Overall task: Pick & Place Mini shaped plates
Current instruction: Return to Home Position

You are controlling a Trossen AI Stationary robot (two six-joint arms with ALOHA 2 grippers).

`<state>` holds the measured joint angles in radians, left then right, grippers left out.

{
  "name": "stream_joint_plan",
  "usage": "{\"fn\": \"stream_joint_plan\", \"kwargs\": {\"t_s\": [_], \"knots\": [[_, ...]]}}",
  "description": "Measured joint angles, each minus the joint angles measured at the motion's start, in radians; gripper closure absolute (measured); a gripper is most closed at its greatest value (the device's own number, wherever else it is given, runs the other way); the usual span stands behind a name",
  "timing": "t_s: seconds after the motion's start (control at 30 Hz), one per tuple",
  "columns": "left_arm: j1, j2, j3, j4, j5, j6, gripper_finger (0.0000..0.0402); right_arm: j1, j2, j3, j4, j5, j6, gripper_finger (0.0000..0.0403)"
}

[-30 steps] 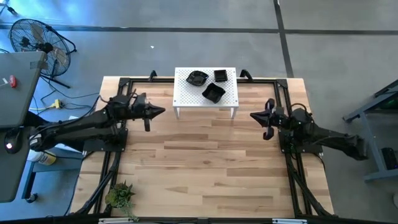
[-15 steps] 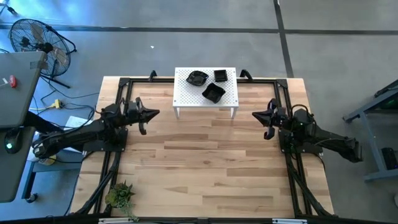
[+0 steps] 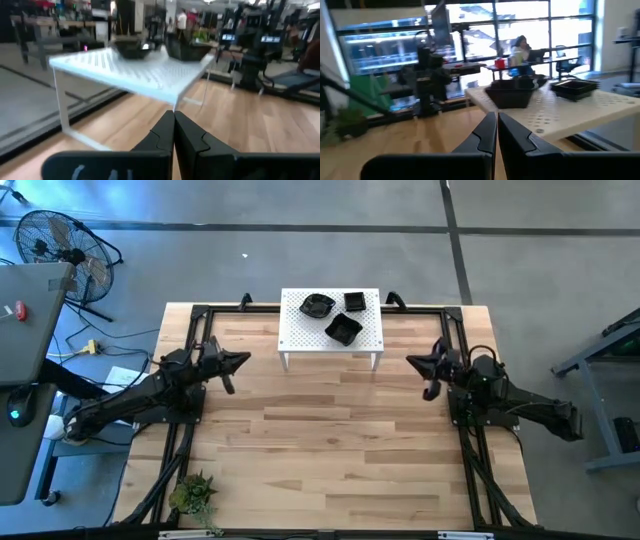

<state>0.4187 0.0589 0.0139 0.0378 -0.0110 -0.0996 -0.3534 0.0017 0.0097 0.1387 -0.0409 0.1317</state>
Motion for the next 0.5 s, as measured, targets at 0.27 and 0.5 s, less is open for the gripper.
{"fn": "stream_joint_plan", "kwargs": {"t_s": [0.27, 0.5], "knots": [[0.0, 0.002, -0.001, -0.026, 0.001, -0.002, 0.0401, 0.0, 0.0, 0.0, -0.002, 0.106, -0.013, 0.0391], [0.0, 0.012, -0.002, -0.032, 0.017, -0.028, 0.0401, 0.0, 0.001, 0.0, -0.049, 0.106, 0.017, 0.0391]]}}
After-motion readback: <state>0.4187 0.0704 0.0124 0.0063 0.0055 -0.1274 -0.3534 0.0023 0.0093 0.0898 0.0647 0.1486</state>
